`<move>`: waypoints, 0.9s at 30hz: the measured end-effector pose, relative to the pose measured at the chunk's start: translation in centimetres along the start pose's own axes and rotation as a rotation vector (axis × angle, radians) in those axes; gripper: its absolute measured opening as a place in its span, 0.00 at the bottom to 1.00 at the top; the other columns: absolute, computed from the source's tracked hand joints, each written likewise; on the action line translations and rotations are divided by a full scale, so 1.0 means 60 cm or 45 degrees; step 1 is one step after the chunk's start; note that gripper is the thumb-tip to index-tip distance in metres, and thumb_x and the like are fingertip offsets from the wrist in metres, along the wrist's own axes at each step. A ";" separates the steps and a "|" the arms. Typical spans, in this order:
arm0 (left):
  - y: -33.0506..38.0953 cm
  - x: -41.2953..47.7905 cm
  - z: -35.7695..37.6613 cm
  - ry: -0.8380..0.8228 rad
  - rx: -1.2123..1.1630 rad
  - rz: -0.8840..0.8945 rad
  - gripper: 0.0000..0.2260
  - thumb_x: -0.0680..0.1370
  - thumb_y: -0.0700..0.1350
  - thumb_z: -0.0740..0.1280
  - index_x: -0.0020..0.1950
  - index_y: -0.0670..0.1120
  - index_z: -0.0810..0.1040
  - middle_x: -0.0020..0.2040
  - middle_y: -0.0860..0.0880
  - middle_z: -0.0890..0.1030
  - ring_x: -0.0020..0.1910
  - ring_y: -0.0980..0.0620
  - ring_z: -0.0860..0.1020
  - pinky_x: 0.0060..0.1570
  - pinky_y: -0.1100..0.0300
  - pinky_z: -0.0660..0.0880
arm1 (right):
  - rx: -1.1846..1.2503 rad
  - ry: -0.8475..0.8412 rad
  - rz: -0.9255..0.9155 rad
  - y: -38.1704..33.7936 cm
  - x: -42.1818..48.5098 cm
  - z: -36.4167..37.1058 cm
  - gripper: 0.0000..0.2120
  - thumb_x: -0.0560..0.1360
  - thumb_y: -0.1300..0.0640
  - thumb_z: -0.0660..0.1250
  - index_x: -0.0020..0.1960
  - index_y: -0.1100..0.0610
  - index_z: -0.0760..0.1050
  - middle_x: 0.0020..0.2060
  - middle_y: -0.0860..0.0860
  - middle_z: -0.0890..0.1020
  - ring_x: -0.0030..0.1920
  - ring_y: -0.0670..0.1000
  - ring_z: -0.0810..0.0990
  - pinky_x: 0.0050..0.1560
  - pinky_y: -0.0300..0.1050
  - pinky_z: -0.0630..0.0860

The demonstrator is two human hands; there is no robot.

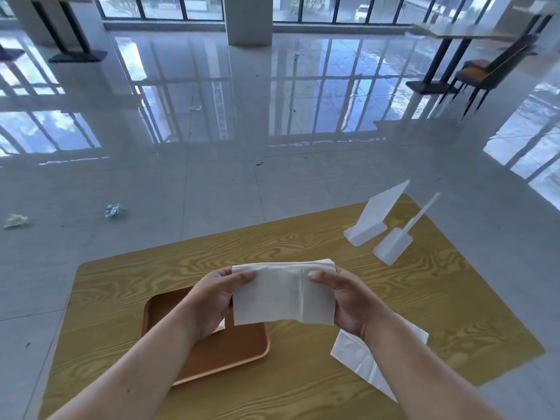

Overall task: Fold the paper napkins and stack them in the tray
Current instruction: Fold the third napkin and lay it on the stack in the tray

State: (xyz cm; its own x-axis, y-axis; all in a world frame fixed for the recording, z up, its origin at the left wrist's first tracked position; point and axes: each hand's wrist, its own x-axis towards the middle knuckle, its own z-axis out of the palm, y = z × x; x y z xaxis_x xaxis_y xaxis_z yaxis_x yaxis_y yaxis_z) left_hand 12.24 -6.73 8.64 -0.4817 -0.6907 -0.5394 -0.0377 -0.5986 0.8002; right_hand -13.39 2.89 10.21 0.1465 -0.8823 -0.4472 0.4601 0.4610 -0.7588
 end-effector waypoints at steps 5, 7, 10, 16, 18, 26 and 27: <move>0.010 -0.002 -0.013 0.134 0.180 0.135 0.13 0.74 0.45 0.79 0.58 0.46 0.87 0.55 0.40 0.89 0.54 0.41 0.86 0.59 0.44 0.81 | -0.336 0.418 -0.115 0.008 0.016 0.009 0.43 0.69 0.59 0.76 0.80 0.53 0.63 0.67 0.52 0.78 0.63 0.55 0.81 0.57 0.52 0.81; 0.011 0.002 -0.023 0.182 0.225 0.179 0.31 0.69 0.46 0.81 0.71 0.48 0.77 0.54 0.41 0.89 0.56 0.39 0.87 0.59 0.39 0.82 | -0.501 0.462 -0.130 0.007 0.018 0.012 0.50 0.71 0.57 0.76 0.85 0.45 0.52 0.74 0.51 0.67 0.71 0.54 0.72 0.64 0.50 0.75; 0.012 0.009 -0.039 0.227 0.301 0.209 0.51 0.66 0.46 0.82 0.83 0.56 0.58 0.50 0.39 0.89 0.54 0.39 0.87 0.57 0.36 0.82 | -0.640 0.453 -0.159 0.003 0.018 0.019 0.51 0.73 0.58 0.75 0.85 0.44 0.48 0.79 0.53 0.62 0.75 0.52 0.66 0.71 0.51 0.68; 0.020 0.007 -0.050 0.260 0.599 0.291 0.41 0.69 0.47 0.81 0.79 0.56 0.68 0.35 0.49 0.84 0.41 0.41 0.87 0.53 0.41 0.85 | -0.693 0.425 -0.138 -0.007 0.016 0.022 0.49 0.72 0.56 0.75 0.85 0.47 0.51 0.77 0.59 0.70 0.77 0.59 0.69 0.77 0.62 0.67; 0.022 0.007 -0.050 0.277 0.614 0.305 0.27 0.73 0.44 0.81 0.69 0.57 0.77 0.30 0.53 0.80 0.35 0.49 0.84 0.47 0.47 0.86 | -0.646 0.408 -0.135 -0.010 0.015 0.022 0.45 0.72 0.51 0.76 0.84 0.47 0.58 0.76 0.56 0.72 0.74 0.58 0.72 0.76 0.62 0.69; 0.031 0.003 -0.032 0.256 0.314 0.266 0.07 0.78 0.40 0.77 0.54 0.50 0.88 0.44 0.46 0.88 0.42 0.48 0.87 0.40 0.51 0.85 | -0.734 0.477 -0.162 -0.014 0.016 0.029 0.25 0.79 0.51 0.72 0.75 0.44 0.73 0.67 0.50 0.80 0.65 0.52 0.80 0.71 0.57 0.75; 0.031 0.004 -0.032 0.264 0.355 0.280 0.10 0.78 0.40 0.76 0.57 0.50 0.87 0.42 0.47 0.87 0.41 0.49 0.86 0.40 0.51 0.85 | -0.765 0.488 -0.162 -0.015 0.016 0.027 0.26 0.80 0.52 0.72 0.76 0.44 0.72 0.66 0.50 0.80 0.64 0.51 0.80 0.71 0.55 0.76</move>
State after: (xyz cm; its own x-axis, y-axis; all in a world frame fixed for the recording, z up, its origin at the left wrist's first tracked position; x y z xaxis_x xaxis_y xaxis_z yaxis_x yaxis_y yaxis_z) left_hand 13.73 -8.78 9.53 -0.3190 -0.8741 -0.3663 -0.2035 -0.3143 0.9273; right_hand -12.24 1.48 11.24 -0.2442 -0.8881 -0.3894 -0.1236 0.4268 -0.8959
